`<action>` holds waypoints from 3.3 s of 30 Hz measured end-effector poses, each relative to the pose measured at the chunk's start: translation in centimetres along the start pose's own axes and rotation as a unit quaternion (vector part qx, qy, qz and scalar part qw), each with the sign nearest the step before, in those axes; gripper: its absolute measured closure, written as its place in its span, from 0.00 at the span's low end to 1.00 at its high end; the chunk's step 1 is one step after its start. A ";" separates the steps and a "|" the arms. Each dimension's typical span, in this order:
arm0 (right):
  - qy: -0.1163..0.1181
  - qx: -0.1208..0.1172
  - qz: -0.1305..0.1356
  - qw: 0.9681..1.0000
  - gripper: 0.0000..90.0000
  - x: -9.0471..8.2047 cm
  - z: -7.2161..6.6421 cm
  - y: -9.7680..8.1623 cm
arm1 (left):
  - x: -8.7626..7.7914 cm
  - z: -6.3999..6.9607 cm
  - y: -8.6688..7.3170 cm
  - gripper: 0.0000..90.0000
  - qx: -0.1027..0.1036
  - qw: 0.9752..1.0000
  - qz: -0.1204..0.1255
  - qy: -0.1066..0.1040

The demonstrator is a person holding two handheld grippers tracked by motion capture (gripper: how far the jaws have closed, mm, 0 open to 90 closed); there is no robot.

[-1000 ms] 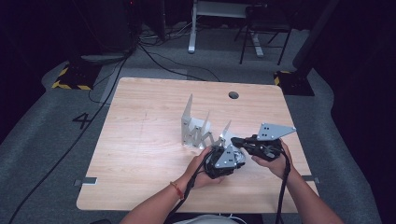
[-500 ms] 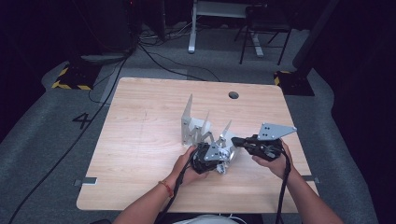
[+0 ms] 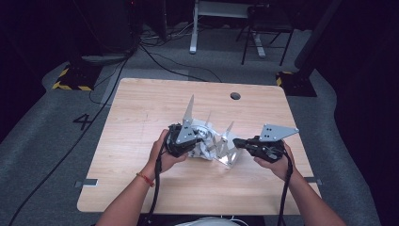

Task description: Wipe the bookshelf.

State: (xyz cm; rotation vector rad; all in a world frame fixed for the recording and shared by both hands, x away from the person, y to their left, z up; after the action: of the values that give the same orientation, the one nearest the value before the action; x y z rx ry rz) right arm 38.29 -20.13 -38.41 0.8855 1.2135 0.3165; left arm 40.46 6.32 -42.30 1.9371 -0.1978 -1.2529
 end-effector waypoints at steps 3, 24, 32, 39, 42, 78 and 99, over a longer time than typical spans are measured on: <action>0.001 0.001 0.000 1.000 1.00 0.0 0.0 0.0 | 0.0 -0.4 -0.7 0.93 -0.007 1.000 0.000 -0.011; 0.001 0.001 0.001 1.000 1.00 0.0 0.0 0.0 | 1.2 -2.7 -5.1 0.93 -0.052 0.997 -0.054 0.015; 0.002 0.002 0.002 1.000 1.00 0.1 -0.1 0.1 | -1.4 -2.0 -1.7 0.93 -0.030 0.999 0.009 0.020; 0.006 0.002 0.001 1.000 1.00 0.2 -0.3 0.2 | -1.5 -0.2 0.5 0.93 -0.003 0.999 0.035 -0.001; 0.009 0.002 0.001 1.000 1.00 0.2 -0.4 0.2 | 0.4 1.1 0.4 0.93 0.016 1.000 0.009 -0.012; 0.000 -0.002 -0.001 1.000 1.00 0.3 -0.5 0.3 | 2.8 5.5 0.8 0.93 0.056 0.997 -0.003 -0.058; 0.003 -0.001 0.000 1.000 1.00 0.3 -0.4 0.3 | 7.0 7.6 -0.4 0.93 0.080 0.990 -0.073 -0.093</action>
State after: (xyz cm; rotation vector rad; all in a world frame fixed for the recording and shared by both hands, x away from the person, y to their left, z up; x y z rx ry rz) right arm 38.08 -19.63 -38.41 0.8836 1.2192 0.3200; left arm 37.61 -1.09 -48.92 1.9982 -0.2626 -1.5576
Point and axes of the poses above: each handheld gripper's, and its own axes: x roughly forward along the jaws, y roughly out of its top, z roughly to its right, the point moved 3 cm from there along x, roughly forward along the jaws, and after that the axes turned 15 degrees about -z, right-handed, at the moved point
